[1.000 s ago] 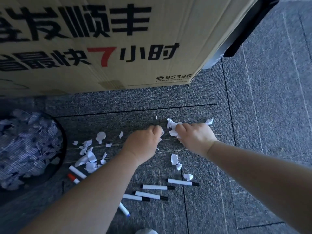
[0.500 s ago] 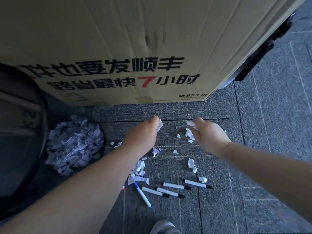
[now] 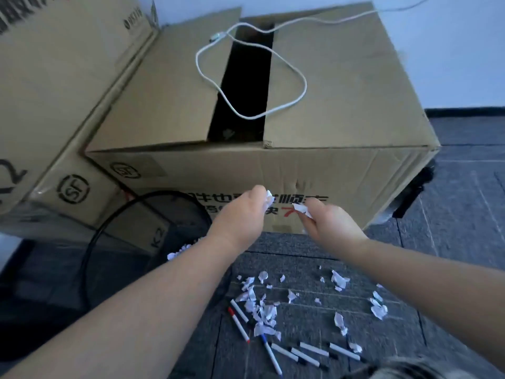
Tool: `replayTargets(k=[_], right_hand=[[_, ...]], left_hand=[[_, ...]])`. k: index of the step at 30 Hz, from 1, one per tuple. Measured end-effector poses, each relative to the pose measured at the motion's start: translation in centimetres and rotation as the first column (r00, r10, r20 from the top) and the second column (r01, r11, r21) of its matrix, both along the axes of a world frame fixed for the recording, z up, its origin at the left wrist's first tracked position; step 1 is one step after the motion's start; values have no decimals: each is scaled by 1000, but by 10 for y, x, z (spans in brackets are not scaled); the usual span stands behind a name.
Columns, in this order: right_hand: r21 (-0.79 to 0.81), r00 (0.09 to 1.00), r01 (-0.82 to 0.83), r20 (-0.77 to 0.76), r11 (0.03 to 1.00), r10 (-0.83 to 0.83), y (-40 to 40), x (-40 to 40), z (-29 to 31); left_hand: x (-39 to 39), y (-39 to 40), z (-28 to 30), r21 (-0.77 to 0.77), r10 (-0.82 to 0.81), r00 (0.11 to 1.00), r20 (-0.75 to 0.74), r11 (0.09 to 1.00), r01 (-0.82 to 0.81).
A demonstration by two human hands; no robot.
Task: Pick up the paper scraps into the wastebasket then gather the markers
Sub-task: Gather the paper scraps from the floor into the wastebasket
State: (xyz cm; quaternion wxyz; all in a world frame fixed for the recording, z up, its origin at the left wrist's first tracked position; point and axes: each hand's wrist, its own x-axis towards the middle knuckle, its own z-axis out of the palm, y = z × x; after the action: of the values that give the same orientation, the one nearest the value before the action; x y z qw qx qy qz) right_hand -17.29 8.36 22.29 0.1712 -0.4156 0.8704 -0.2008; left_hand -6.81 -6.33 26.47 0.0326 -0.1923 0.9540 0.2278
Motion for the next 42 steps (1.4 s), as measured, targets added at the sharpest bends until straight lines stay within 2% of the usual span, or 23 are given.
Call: replayTargets(k=[5,9,14,21,27,31,36,39,42], right_hand=[[-114,996,-90,-10,989,90,-46,18,60],[-158,980,-197,-36,968,194,-95,49,82],[-141,948,-318,-56,938,313,-154,88,76],[-138,918,-398,-56,907,394,-210,128,41],[-91,905,-425,-68,901,420,-222,142,9],[52,856,-502,-112,864,504,-219,138,1],[127,790,-578,-159,806,592,-211,130,3],[190,735,-615,-215,766,643,-205,124,3],[200,720,-619,-242,759,651,-198,119,3]], left_hand=[[29,-41,49,-112,124,984,-130,984,-139],[72,-73,49,-154,260,961,-95,950,-272],[128,-103,29,-172,379,924,-52,908,-382],[176,-130,-15,-171,403,915,-8,901,-398],[189,-130,-42,-145,400,916,-39,904,-401],[194,-130,-48,-178,363,928,83,922,-345],[199,-136,-51,-315,318,915,249,920,-234],[198,-133,-46,-333,321,906,277,916,-222],[196,-131,-41,-346,312,908,280,915,-208]])
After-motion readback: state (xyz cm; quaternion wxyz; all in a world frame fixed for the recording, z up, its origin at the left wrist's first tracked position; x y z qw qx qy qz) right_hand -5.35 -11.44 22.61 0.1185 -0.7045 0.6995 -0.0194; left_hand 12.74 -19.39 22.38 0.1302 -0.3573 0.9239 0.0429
